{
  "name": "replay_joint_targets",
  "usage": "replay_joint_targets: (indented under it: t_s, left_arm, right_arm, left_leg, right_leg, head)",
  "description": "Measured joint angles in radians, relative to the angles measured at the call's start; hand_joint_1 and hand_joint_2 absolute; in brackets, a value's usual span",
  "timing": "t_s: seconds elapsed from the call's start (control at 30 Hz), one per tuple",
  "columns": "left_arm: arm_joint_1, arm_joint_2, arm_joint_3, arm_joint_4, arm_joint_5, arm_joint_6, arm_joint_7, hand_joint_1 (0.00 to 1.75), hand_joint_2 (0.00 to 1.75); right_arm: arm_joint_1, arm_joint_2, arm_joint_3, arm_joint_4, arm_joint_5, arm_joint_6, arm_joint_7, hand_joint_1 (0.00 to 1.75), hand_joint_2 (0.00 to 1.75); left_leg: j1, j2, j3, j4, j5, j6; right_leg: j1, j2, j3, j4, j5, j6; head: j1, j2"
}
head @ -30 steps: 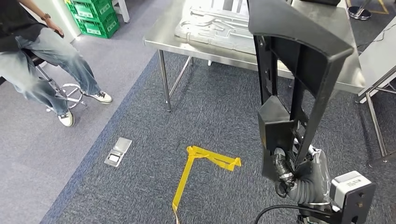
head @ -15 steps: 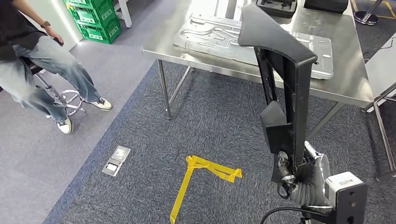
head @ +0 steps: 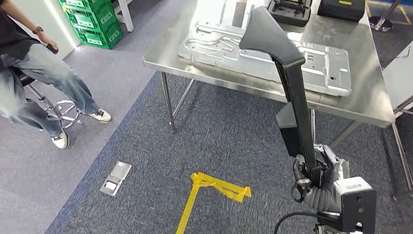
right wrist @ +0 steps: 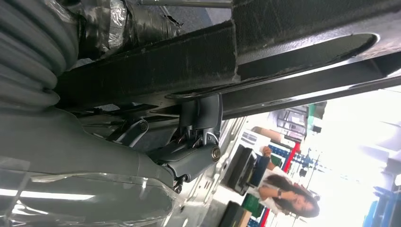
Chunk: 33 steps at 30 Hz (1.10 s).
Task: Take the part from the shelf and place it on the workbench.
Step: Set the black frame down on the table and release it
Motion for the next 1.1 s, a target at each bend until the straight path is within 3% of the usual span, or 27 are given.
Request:
replay_joint_targets:
  t_s: [0.07,0.17,0.2,0.23,0.27,0.33,0.4,0.47,0.53,0.6,0.67,0.7,0.73,0.77,0.83,0.9,1.0,1.03,1.1]
  left_arm:
    - [-0.002,-0.004,0.0,0.0,0.0,0.0,0.0,0.0,0.0]
    - [-0.003,-0.016,0.0,0.0,0.0,0.001,0.001,0.0,0.0]
    - [-0.002,-0.018,0.0,0.0,0.0,0.001,0.001,0.0,0.0]
    - [-0.001,-0.019,0.0,0.0,-0.001,0.001,0.001,0.0,0.0]
    - [-0.001,-0.02,0.0,0.0,-0.002,0.001,0.002,0.0,0.0]
    - [-0.004,-0.02,-0.002,0.0,-0.011,0.0,0.006,0.0,0.0]
    - [-0.011,-0.021,-0.007,-0.001,-0.023,-0.002,0.014,0.0,0.0]
    - [-0.019,-0.022,-0.014,-0.004,-0.034,-0.006,0.023,0.0,0.0]
    - [-0.028,-0.022,-0.021,-0.006,-0.046,-0.011,0.032,0.0,0.0]
    - [-0.04,-0.02,-0.026,-0.006,-0.058,-0.015,0.041,0.0,0.0]
    - [-0.047,-0.014,-0.031,-0.008,-0.073,-0.019,0.052,0.0,0.0]
    - [-0.049,-0.011,-0.035,-0.009,-0.081,-0.022,0.056,0.0,0.0]
    - [-0.05,-0.009,-0.04,-0.01,-0.089,-0.025,0.061,0.0,0.0]
    - [-0.052,-0.007,-0.044,-0.01,-0.097,-0.028,0.065,0.0,0.0]
    - [-0.061,-0.006,-0.052,-0.011,-0.111,-0.035,0.075,0.0,0.0]
    - [-0.073,-0.005,-0.06,-0.014,-0.123,-0.04,0.084,0.0,0.0]
    - [-0.083,-0.006,-0.075,-0.021,-0.137,-0.048,0.089,0.0,0.0]
    - [-0.086,-0.009,-0.078,-0.023,-0.142,-0.05,0.089,0.0,0.0]
    - [-0.094,-0.017,-0.081,-0.025,-0.148,-0.052,0.092,0.0,0.0]
  right_arm:
    - [-0.003,0.0,-0.001,-0.001,0.002,0.0,0.0,1.75,1.75]
    - [-0.004,0.0,-0.003,0.001,0.004,-0.001,0.001,1.75,1.75]
    - [-0.003,0.0,-0.003,0.002,0.013,-0.001,0.003,1.75,1.75]
    - [-0.003,0.0,-0.003,0.004,0.033,-0.003,0.009,1.75,1.75]
    - [-0.004,0.0,-0.004,0.005,0.068,-0.004,0.018,1.75,1.75]
    - [-0.009,0.001,-0.006,0.008,0.177,-0.008,0.04,1.75,1.75]
    - [-0.018,0.003,-0.011,0.016,0.297,-0.012,0.055,1.75,1.75]
    - [-0.033,0.013,-0.018,0.026,0.399,-0.014,0.06,1.75,1.75]
    - [-0.053,0.029,-0.022,0.043,0.499,-0.016,0.058,1.75,1.75]
    - [-0.071,0.043,-0.024,0.064,0.613,-0.019,0.054,1.75,1.75]
    - [-0.084,0.057,-0.023,0.085,0.729,-0.02,0.05,1.75,1.75]
    - [-0.093,0.064,-0.023,0.096,0.788,-0.02,0.048,1.75,1.75]
    - [-0.105,0.072,-0.022,0.109,0.853,-0.021,0.045,1.75,1.75]
    - [-0.12,0.081,-0.021,0.123,0.923,-0.022,0.041,1.75,1.75]
    - [-0.152,0.101,-0.016,0.155,1.048,-0.031,0.032,1.75,1.75]
    - [-0.18,0.12,-0.005,0.187,1.134,-0.044,0.024,1.75,1.75]
    - [-0.225,0.148,0.018,0.237,1.203,-0.054,0.018,1.75,1.75]
    - [-0.24,0.157,0.025,0.254,1.218,-0.054,0.021,1.75,1.75]
    - [-0.27,0.17,0.033,0.283,1.244,-0.045,0.032,1.75,1.75]
  left_leg:
    - [0.003,-0.002,0.018,-0.001,-0.008,0.011]
    - [0.002,-0.006,0.037,-0.001,-0.031,0.016]
    - [0.001,-0.007,0.047,-0.001,-0.04,0.016]
    - [-0.001,-0.008,0.061,-0.001,-0.05,0.016]
    - [-0.003,-0.009,0.076,-0.001,-0.061,0.016]
    - [-0.007,-0.011,0.099,-0.003,-0.081,0.014]
    - [-0.007,-0.014,0.114,-0.006,-0.094,0.005]
    - [-0.007,-0.015,0.125,0.002,-0.09,-0.008]
    - [-0.008,-0.011,0.119,0.039,-0.09,-0.018]
    - [-0.006,-0.007,0.065,0.132,-0.121,-0.026]
    - [-0.002,-0.003,-0.017,0.238,-0.172,-0.033]
    - [-0.001,-0.002,-0.046,0.26,-0.19,-0.037]
    - [0.001,-0.001,-0.061,0.251,-0.19,-0.04]
    - [0.004,-0.001,-0.061,0.212,-0.164,-0.045]
    - [0.012,0.002,-0.038,0.092,-0.06,-0.056]
    - [0.014,0.008,-0.027,0.026,-0.002,-0.047]
    - [0.015,0.007,-0.015,0.021,-0.003,-0.014]
    - [0.016,0.006,-0.01,0.021,-0.007,-0.007]
    - [0.016,0.001,0.001,0.021,-0.012,0.001]
  right_leg:
    - [-0.003,-0.001,-0.059,0.099,-0.018,0.012]
    - [-0.012,-0.002,-0.194,0.274,-0.093,0.025]
    - [-0.013,-0.002,-0.22,0.286,-0.104,0.025]
    - [-0.013,-0.002,-0.23,0.265,-0.092,0.021]
    - [-0.012,-0.002,-0.226,0.214,-0.054,0.013]
    - [-0.002,-0.002,-0.201,0.084,0.058,-0.012]
    - [0.01,0.001,-0.182,0.01,0.111,-0.033]
    - [0.013,0.003,-0.157,-0.016,0.11,-0.04]
    - [0.009,0.0,-0.124,-0.041,0.116,-0.04]
    - [0.004,-0.003,-0.099,-0.052,0.11,-0.04]
    - [0.002,-0.005,-0.084,-0.053,0.096,-0.04]
    - [0.0,-0.005,-0.076,-0.052,0.087,-0.039]
    - [-0.002,-0.004,-0.067,-0.05,0.078,-0.037]
    - [-0.005,-0.002,-0.057,-0.046,0.067,-0.033]
    - [-0.009,-0.001,-0.037,-0.035,0.041,-0.021]
    - [-0.007,-0.001,-0.03,-0.026,0.018,-0.008]
    - [-0.007,-0.003,-0.024,-0.011,0.001,0.006]
    - [-0.008,-0.003,-0.035,0.013,-0.001,0.009]
    - [-0.011,-0.006,-0.104,0.121,-0.019,0.017]
  head:
    - [0.002,0.0]
    - [0.004,0.0]
    - [0.004,0.0]
    - [0.004,0.0]
    - [0.004,0.0]
    - [0.004,0.0]
    - [0.005,0.0]
    - [0.006,0.0]
    - [0.005,0.0]
    - [0.004,0.0]
    - [0.004,0.0]
    - [0.004,0.0]
    - [0.004,0.0]
    - [0.004,0.0]
    - [0.003,0.0]
    - [0.004,0.0]
    - [0.005,0.0]
    - [0.005,0.0]
    - [0.006,0.0]
